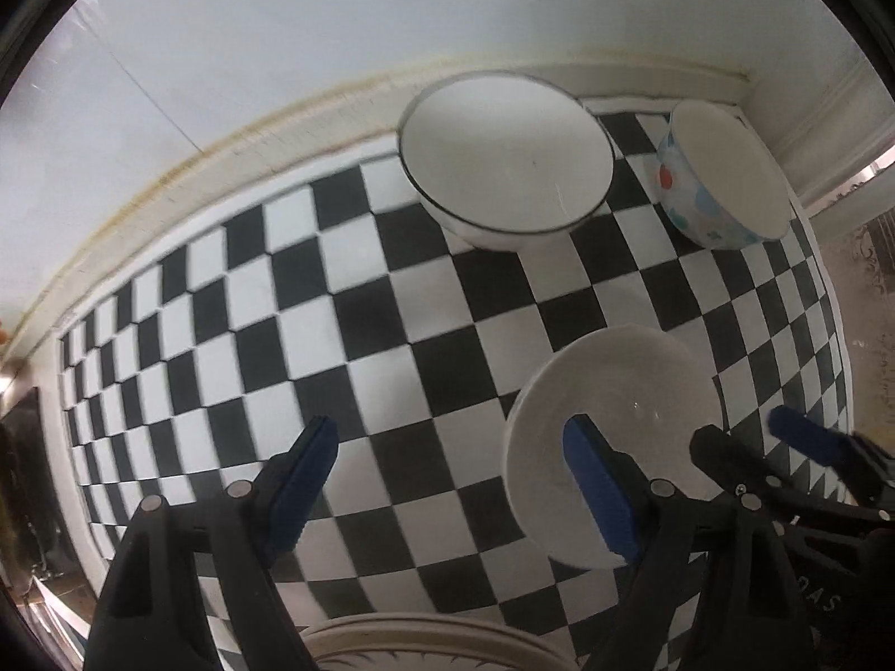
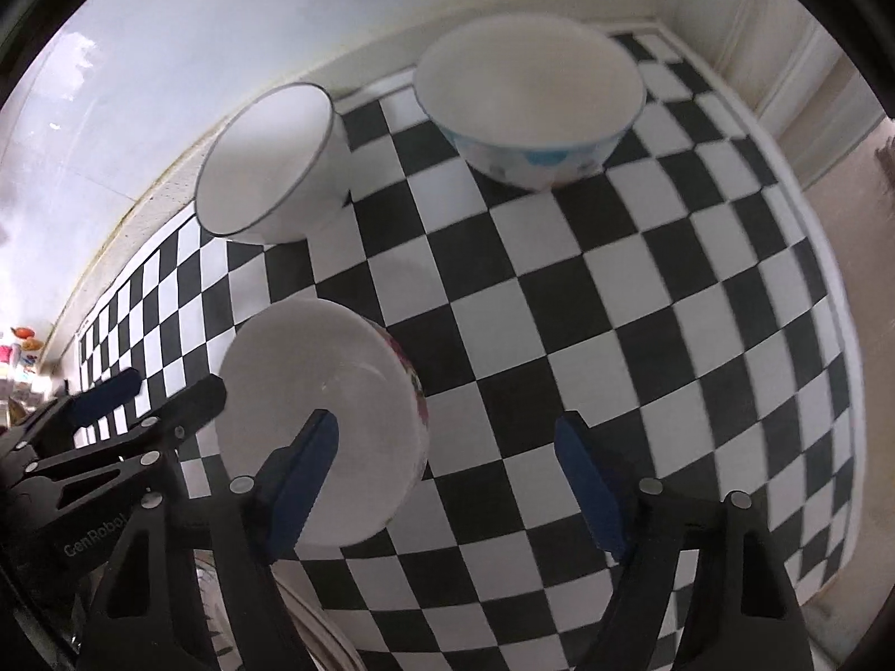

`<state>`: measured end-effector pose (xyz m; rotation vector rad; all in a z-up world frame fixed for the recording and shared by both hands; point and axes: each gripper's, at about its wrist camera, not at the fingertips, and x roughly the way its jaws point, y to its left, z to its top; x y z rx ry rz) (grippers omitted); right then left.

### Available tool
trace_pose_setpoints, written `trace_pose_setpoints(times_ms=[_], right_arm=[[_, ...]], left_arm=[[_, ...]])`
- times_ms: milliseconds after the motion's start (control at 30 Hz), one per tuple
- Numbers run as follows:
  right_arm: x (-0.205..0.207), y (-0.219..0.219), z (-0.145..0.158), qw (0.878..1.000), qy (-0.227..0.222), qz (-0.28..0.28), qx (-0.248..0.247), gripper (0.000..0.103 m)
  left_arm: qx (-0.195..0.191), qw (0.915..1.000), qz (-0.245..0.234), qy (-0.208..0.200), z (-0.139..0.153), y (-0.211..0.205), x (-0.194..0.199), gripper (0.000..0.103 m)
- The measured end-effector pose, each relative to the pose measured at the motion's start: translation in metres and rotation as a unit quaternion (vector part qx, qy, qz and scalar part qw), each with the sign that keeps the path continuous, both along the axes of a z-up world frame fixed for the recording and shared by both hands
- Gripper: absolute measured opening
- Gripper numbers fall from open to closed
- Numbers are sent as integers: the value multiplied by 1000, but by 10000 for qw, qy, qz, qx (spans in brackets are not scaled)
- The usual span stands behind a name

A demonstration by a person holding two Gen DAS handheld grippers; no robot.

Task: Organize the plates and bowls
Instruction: 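Lower both grippers and grasp the red-flowered bowl's rim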

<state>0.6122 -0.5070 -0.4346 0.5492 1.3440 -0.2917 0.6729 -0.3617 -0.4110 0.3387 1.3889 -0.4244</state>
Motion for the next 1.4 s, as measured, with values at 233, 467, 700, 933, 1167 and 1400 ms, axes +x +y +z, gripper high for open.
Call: trace_pose_setpoints(times_ms=[233, 467, 700, 933, 1167, 1400], right_arm=[[3, -5, -28, 9977, 63, -164, 661, 44], [7, -1, -42, 9950, 87, -128, 988, 11], [6, 1, -41, 9955, 85, -19, 945, 10], [-28, -7, -22, 9963, 54, -42, 860, 10], [-98, -26, -10, 9963, 283, -109, 802, 10], [-147, -38, -23, 9944, 515, -193, 900, 10]], left_arm=[[-180, 9963, -112, 831, -36, -4, 9, 34], [-484, 9909, -149, 1244, -52, -7, 13, 21], [-520, 9913, -269, 1179, -40, -20, 1, 20], [-392, 9926, -638, 956, -21, -40, -36, 20], [-427, 9857, -910, 1350, -21, -56, -94, 20], [-290, 9810, -1043, 1612, -34, -67, -139, 20]])
